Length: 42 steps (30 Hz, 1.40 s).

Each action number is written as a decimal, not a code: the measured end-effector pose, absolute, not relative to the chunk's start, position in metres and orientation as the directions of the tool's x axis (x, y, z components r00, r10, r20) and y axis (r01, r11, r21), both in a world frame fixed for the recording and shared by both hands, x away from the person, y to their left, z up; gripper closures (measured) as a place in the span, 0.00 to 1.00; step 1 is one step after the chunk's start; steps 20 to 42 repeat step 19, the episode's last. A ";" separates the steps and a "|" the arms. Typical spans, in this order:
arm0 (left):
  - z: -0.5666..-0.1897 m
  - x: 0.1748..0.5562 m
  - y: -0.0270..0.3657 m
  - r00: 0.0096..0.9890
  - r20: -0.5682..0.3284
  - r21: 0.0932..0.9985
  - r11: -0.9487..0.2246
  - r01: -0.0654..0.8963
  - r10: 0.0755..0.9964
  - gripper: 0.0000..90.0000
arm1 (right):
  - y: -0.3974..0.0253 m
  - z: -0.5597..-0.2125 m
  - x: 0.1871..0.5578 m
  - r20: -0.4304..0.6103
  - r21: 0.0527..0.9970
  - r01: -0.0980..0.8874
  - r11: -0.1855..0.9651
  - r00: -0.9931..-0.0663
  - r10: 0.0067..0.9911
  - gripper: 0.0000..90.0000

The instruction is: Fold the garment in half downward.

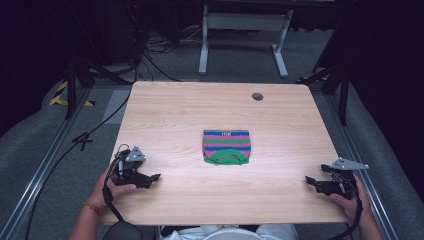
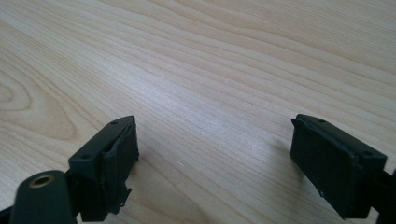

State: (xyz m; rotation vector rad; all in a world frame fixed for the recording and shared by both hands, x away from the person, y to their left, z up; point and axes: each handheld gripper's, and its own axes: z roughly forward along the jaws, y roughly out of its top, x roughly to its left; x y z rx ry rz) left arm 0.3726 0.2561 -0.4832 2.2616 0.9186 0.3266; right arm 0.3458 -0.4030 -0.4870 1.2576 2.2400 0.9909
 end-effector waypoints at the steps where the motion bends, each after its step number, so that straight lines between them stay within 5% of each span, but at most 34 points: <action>1: -0.483 0.373 0.256 0.722 -0.009 0.666 -0.534 0.520 0.692 0.04 | -0.403 -0.487 0.346 0.008 0.736 0.581 0.348 -0.522 0.853 0.17; 42: -0.483 0.373 0.255 0.714 -0.020 0.660 -0.527 0.536 0.700 0.03 | -0.403 -0.487 0.347 0.004 0.733 0.584 0.350 -0.517 0.856 0.16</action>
